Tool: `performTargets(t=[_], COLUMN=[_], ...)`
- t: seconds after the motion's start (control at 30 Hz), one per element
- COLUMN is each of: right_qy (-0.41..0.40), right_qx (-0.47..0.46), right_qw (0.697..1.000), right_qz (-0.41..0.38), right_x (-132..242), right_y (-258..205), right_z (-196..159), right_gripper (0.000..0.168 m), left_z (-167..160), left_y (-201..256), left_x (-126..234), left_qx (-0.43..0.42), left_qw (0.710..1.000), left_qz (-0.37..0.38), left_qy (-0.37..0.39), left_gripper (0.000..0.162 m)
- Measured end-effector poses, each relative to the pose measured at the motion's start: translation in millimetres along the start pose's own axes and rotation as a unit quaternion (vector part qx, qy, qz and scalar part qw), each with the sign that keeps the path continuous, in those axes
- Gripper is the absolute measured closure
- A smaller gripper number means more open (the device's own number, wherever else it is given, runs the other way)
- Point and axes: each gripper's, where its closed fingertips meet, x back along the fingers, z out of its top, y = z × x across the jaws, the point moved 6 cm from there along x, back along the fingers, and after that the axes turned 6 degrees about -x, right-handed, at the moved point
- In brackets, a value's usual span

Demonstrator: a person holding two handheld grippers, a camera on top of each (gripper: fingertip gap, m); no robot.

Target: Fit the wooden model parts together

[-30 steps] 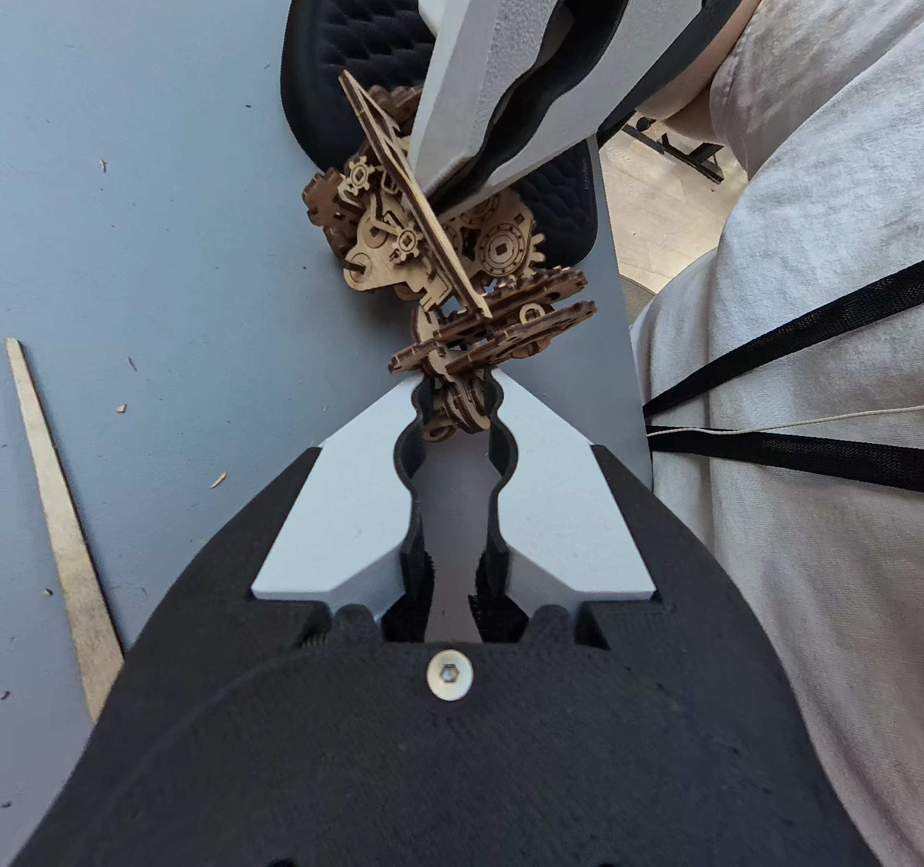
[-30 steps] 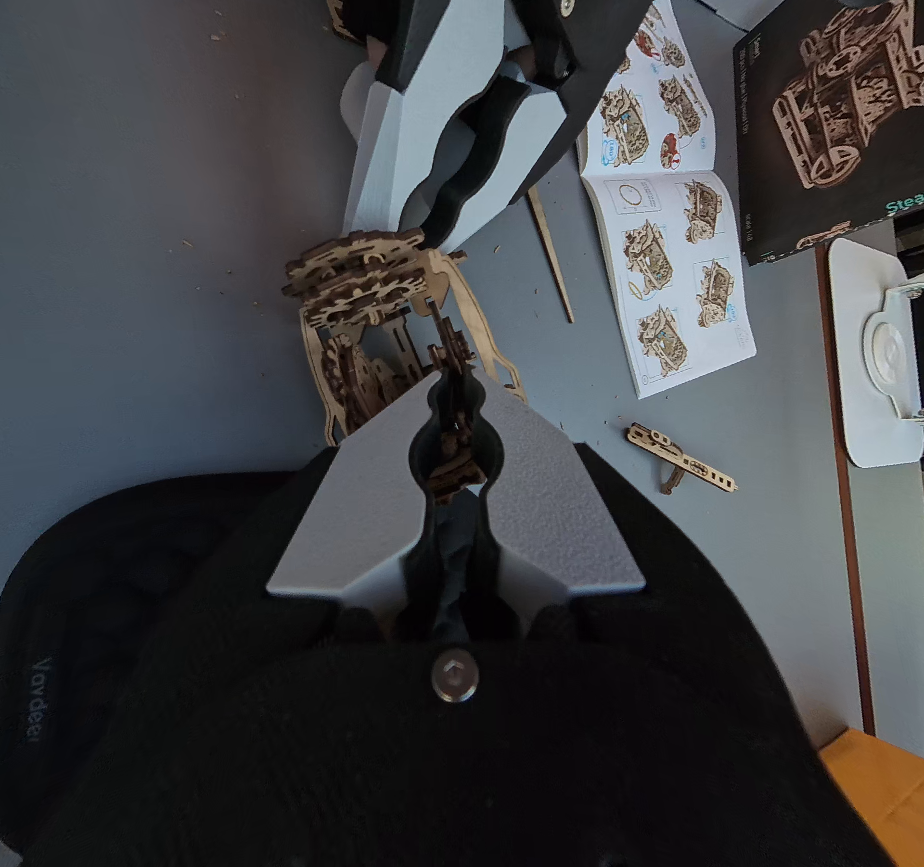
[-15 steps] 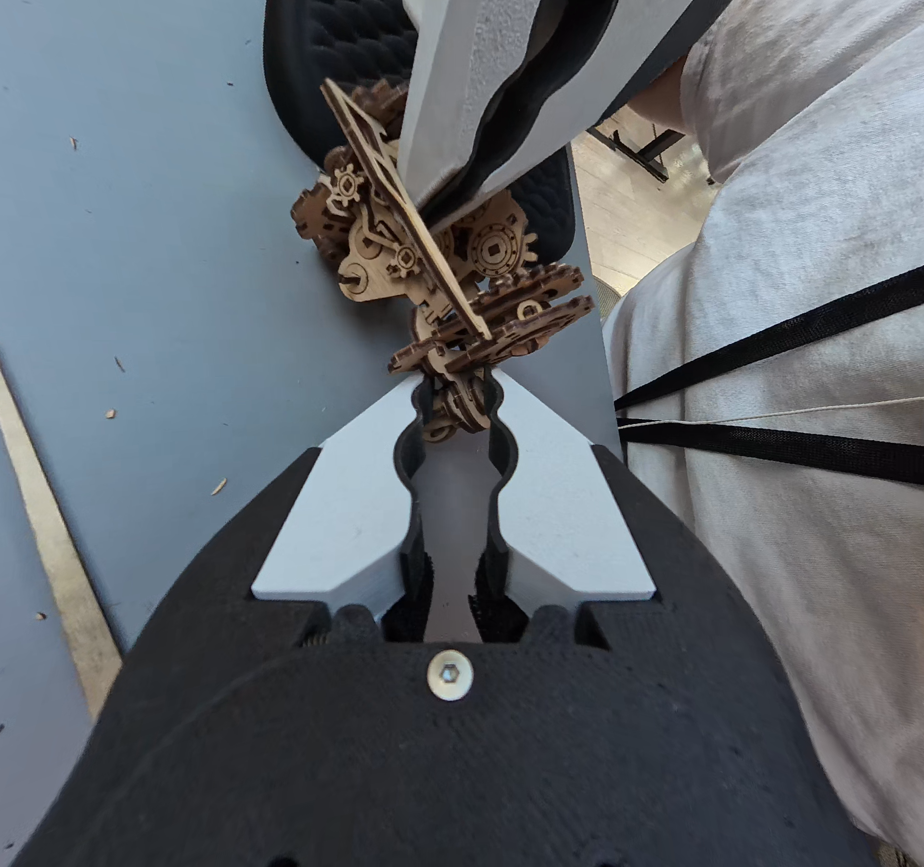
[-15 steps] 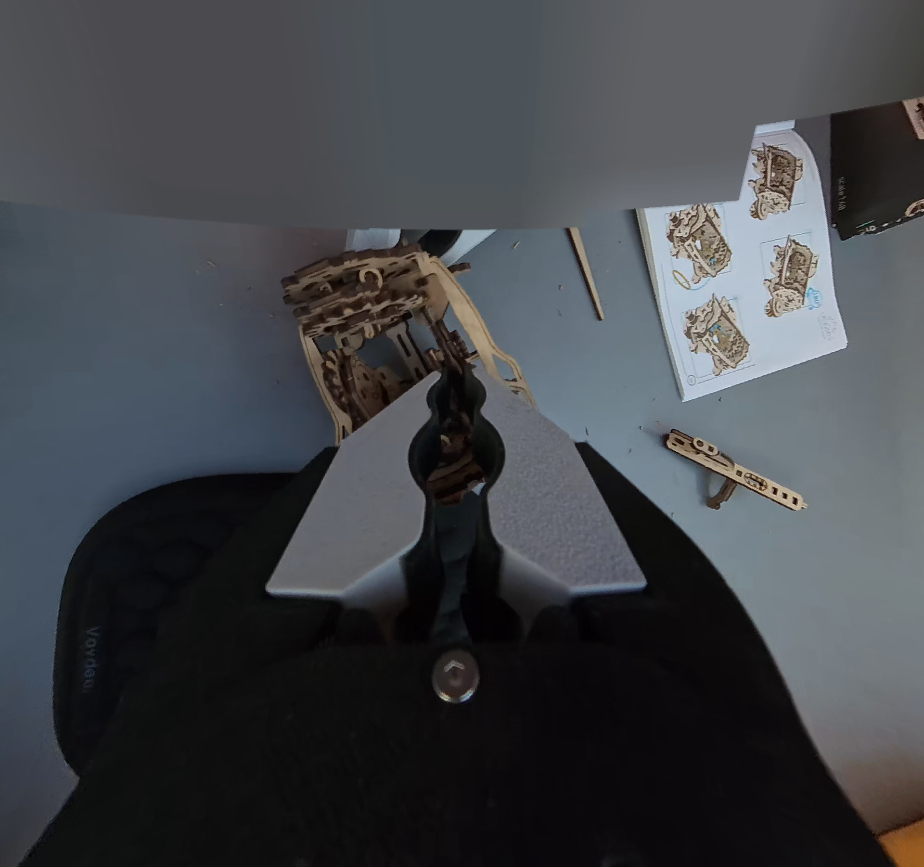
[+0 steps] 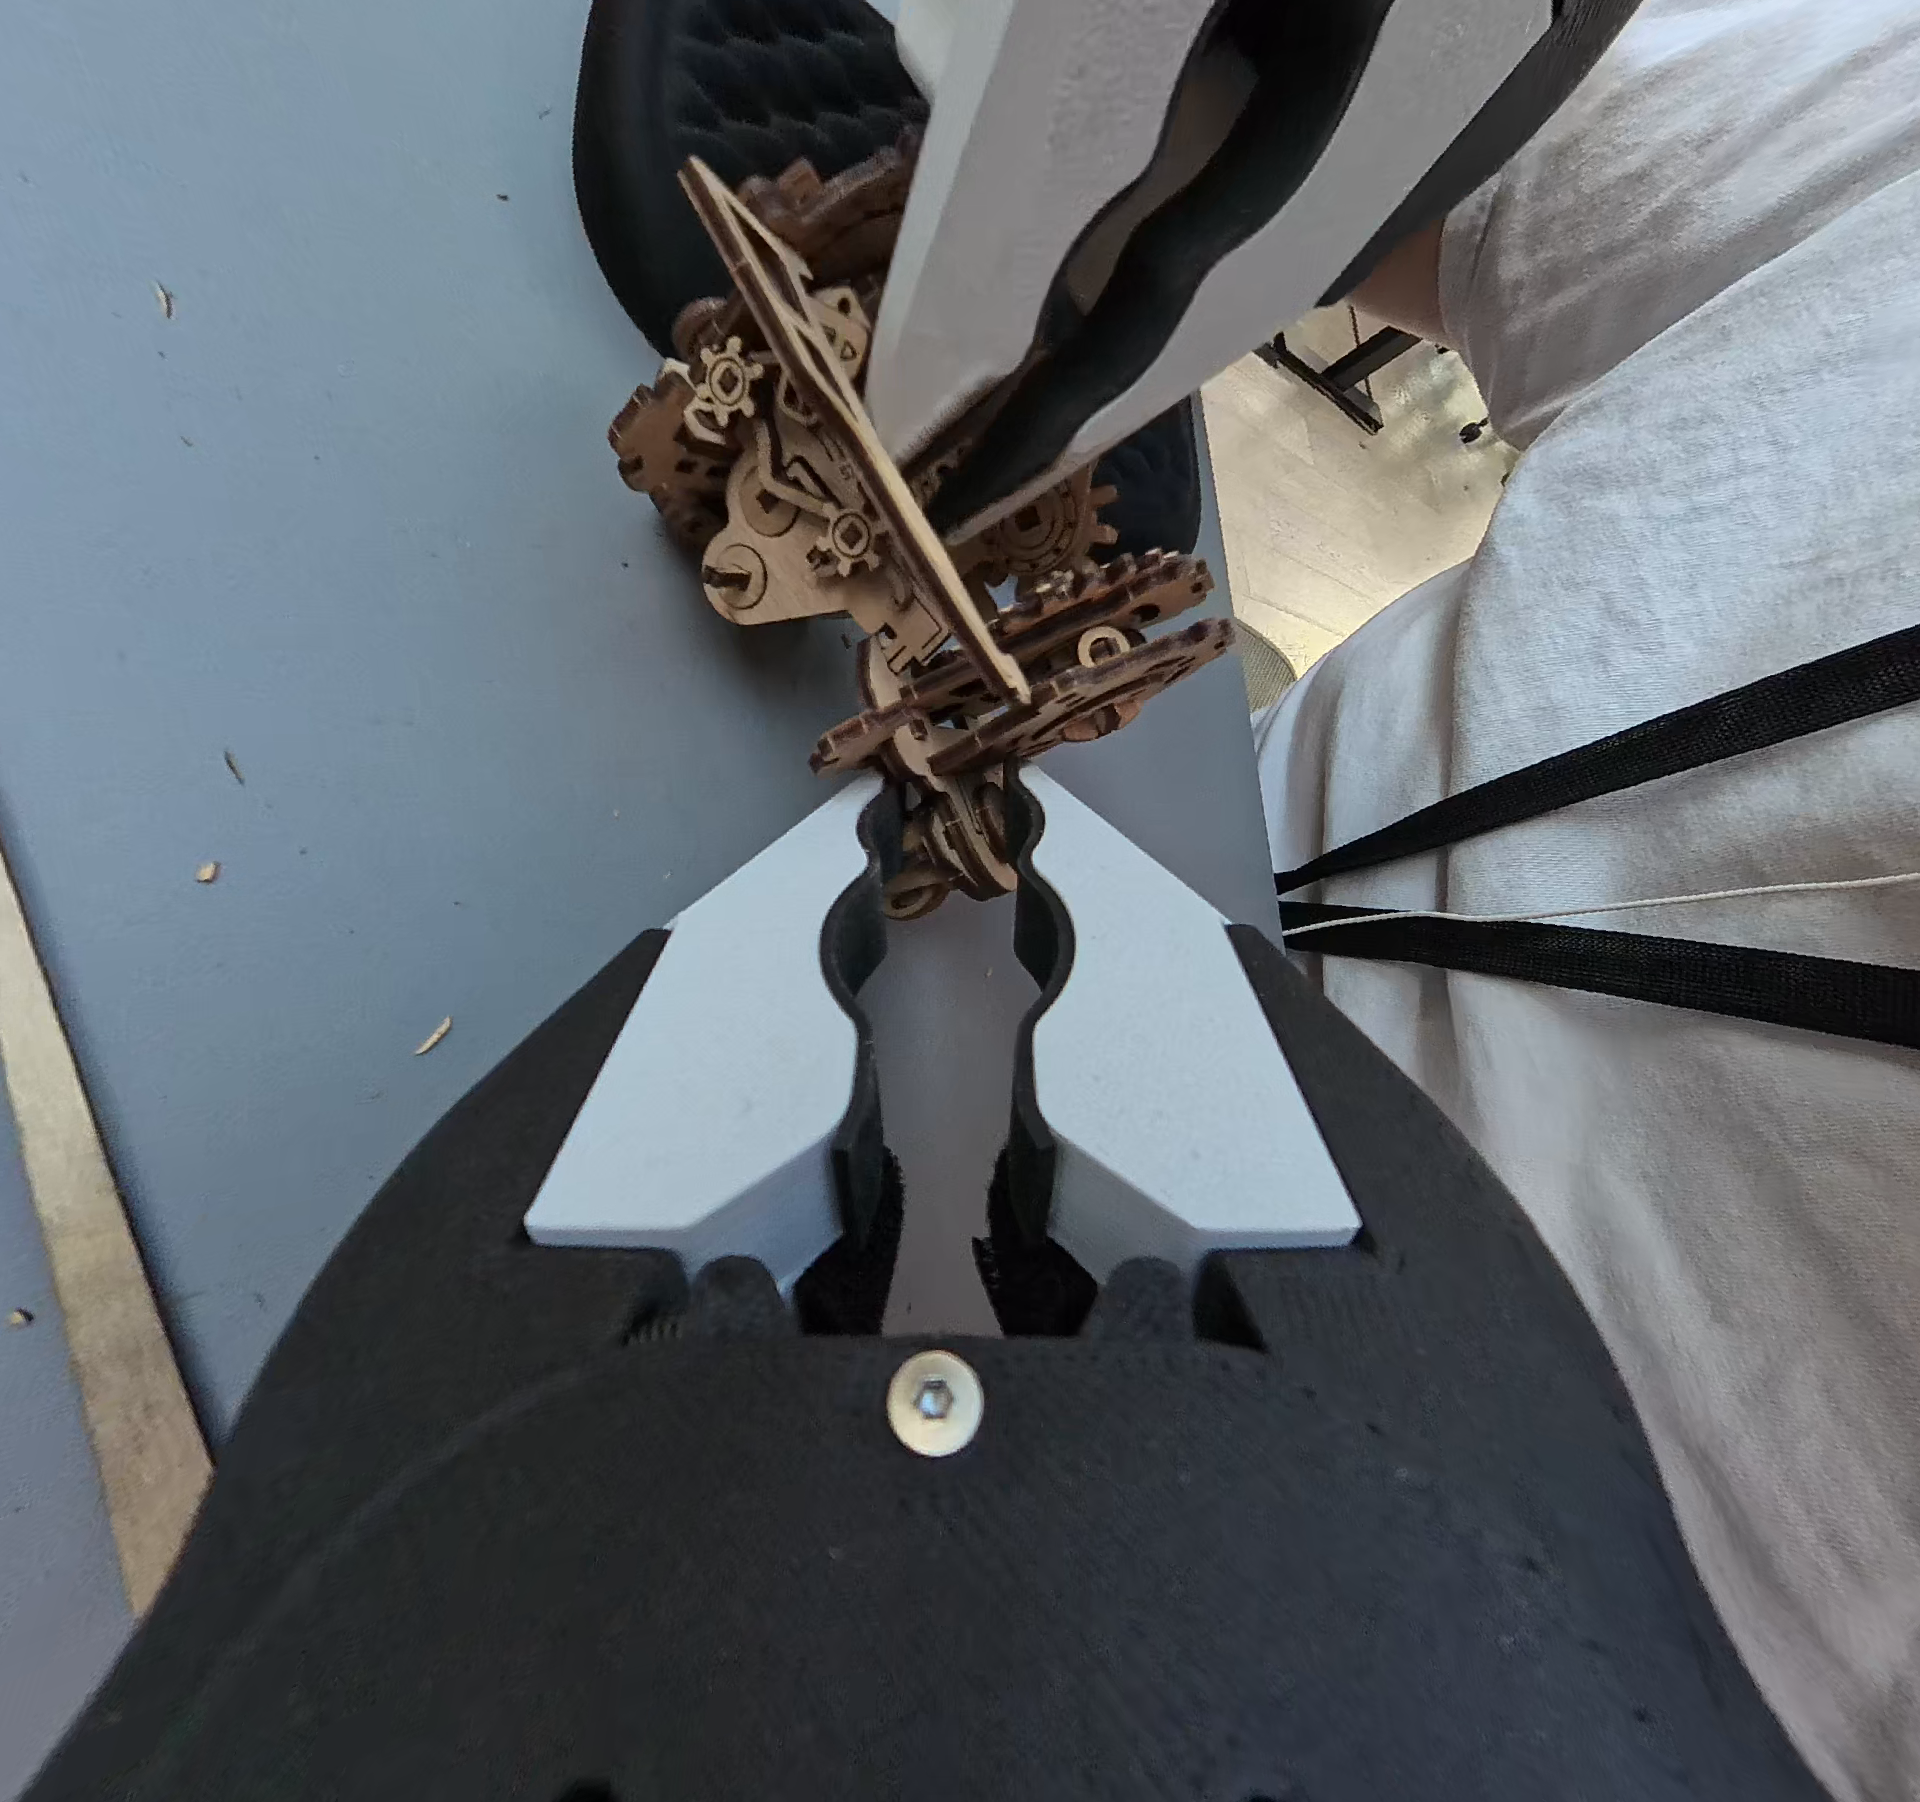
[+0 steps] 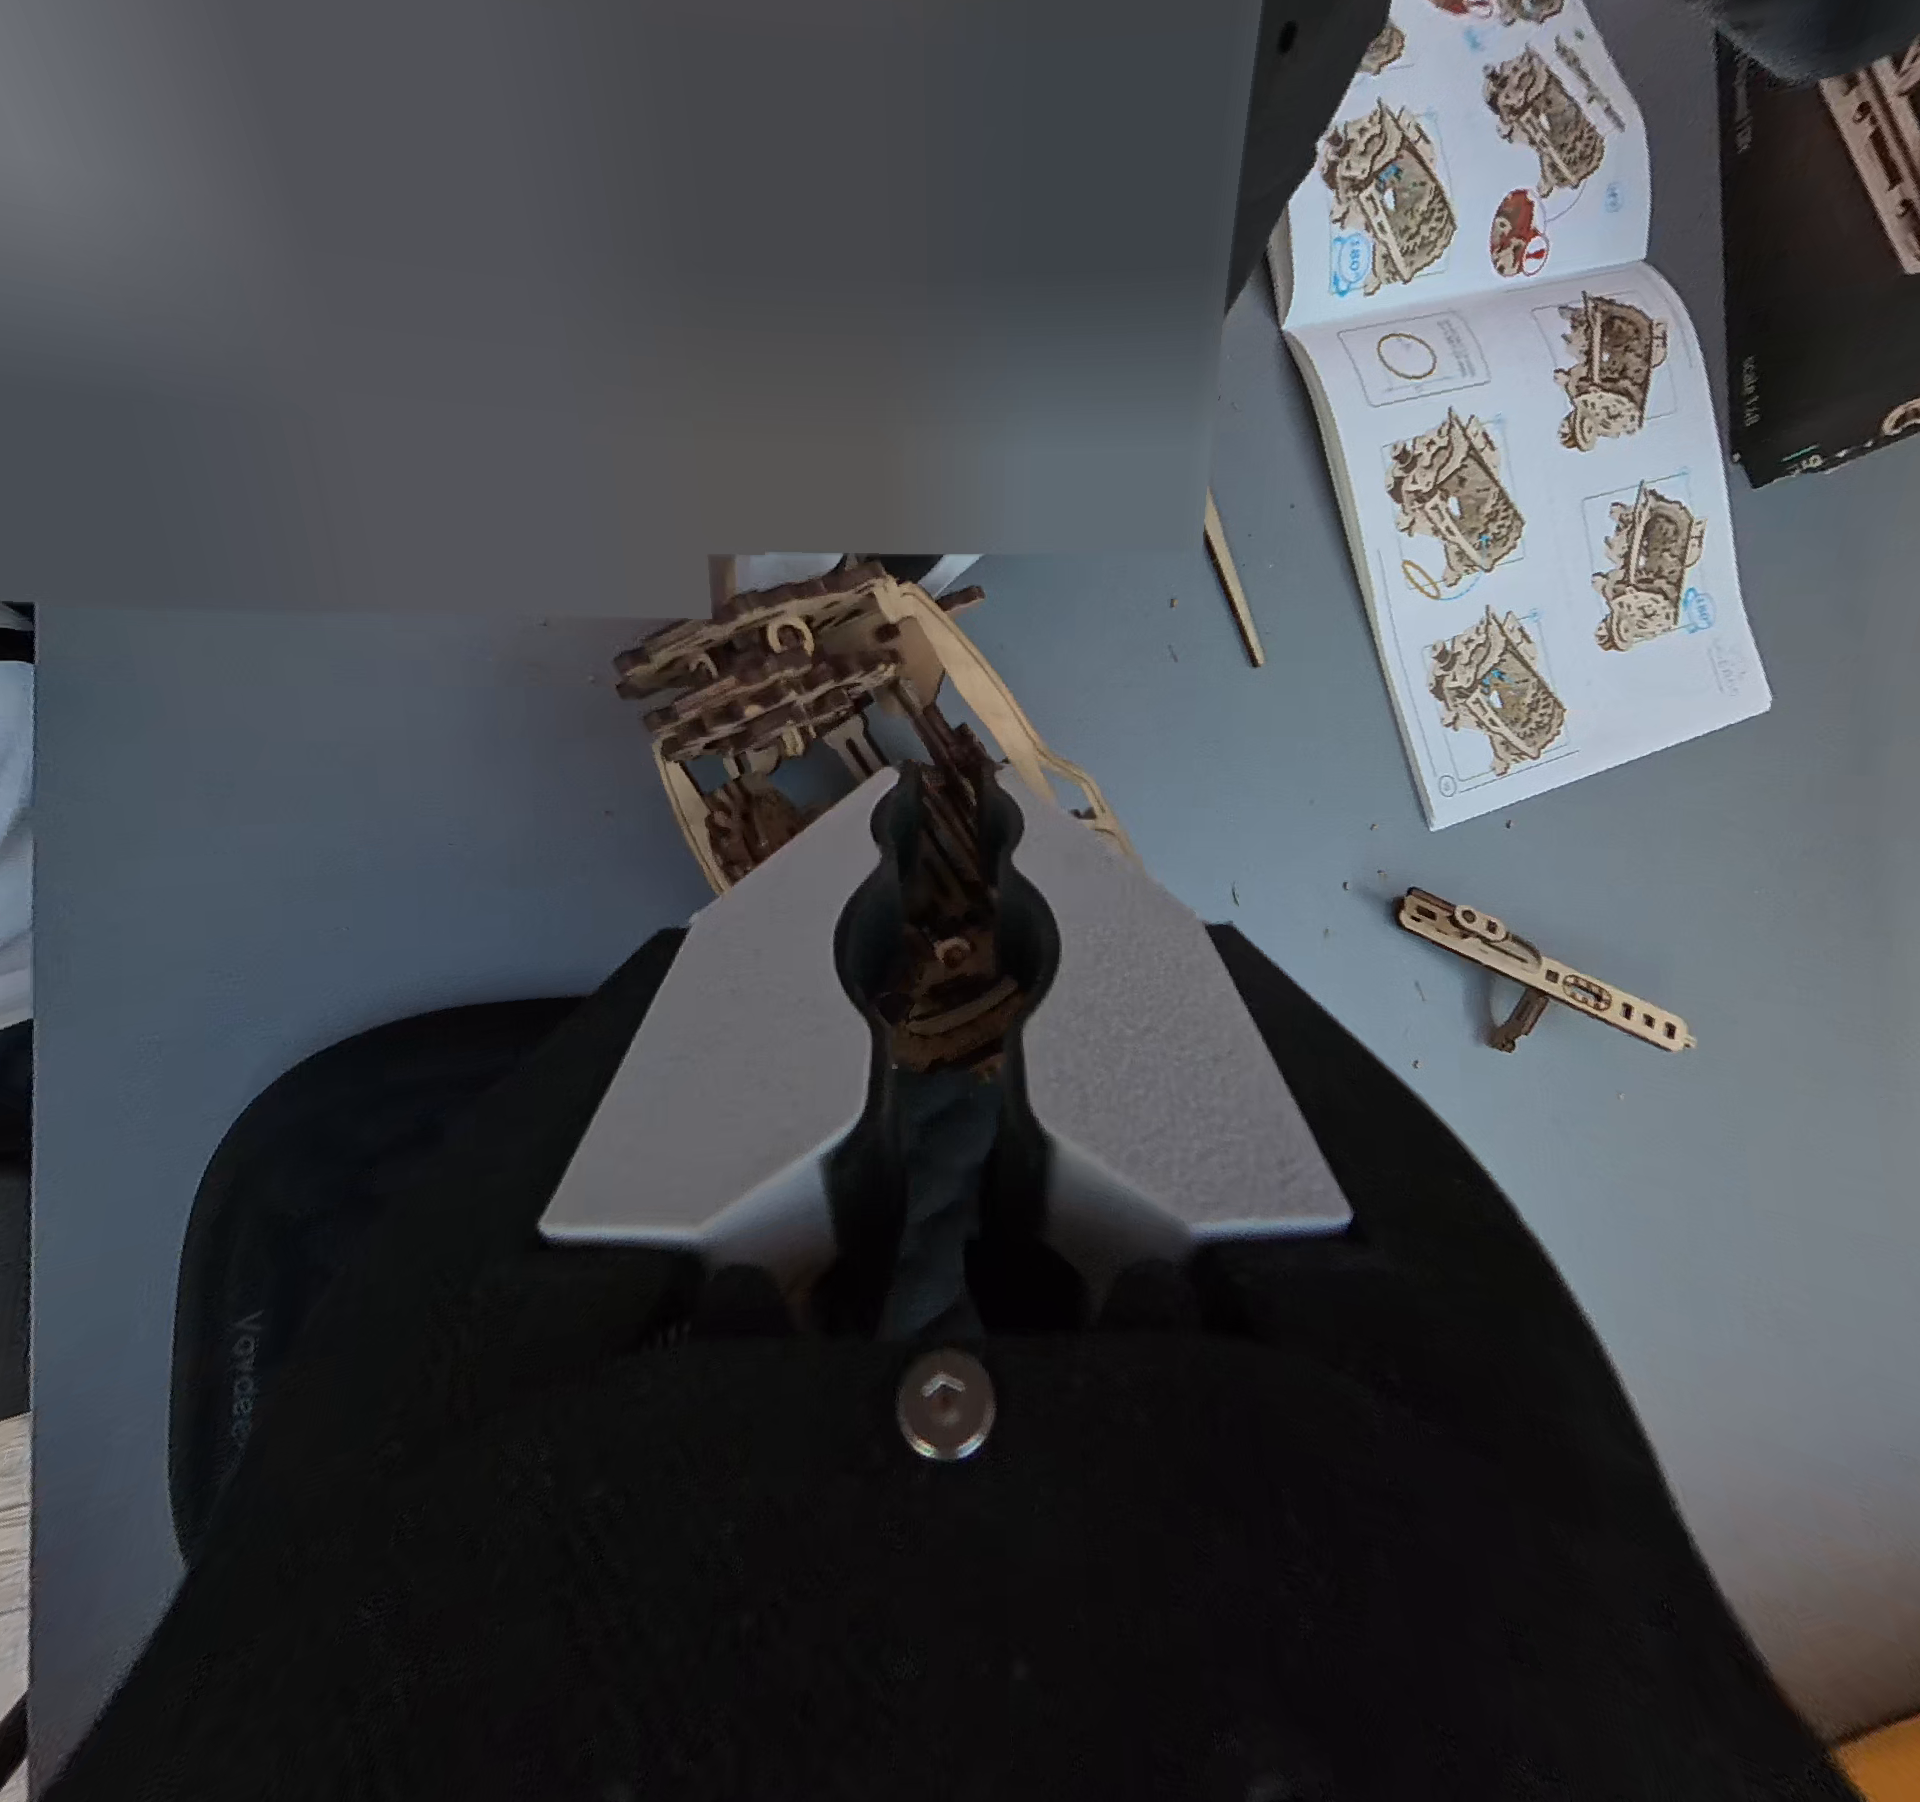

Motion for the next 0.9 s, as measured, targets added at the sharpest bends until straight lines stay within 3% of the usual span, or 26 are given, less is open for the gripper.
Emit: performTargets(t=[0.03, 0.23, 0.63, 0.9], right_qy=[0.011, 0.071, 0.013, 0.000], right_qx=[0.005, 0.067, 0.179, 0.186], right_qw=[1.000, 0.995, 0.984, 0.982], right_qz=[0.000, 0.006, -0.012, -0.012], right_x=[1, 2, -7, -9], right_y=[-1, -9, -11, -7], right_z=[2, 10, 6, 9], right_gripper=[0.158, 0.162, 0.168, 0.166], left_z=[1, 1, 2, 2], left_y=[0, -1, -3, -4], left_x=[0, -1, -1, 0], left_qx=[0.002, 0.001, 0.000, -0.004], left_qw=[1.000, 1.000, 1.000, 1.000], left_qz=[-0.002, -0.001, 0.003, 0.012], left_qy=[0.003, 0.002, 0.007, 0.006], left_gripper=[0.146, 0.147, 0.147, 0.147])
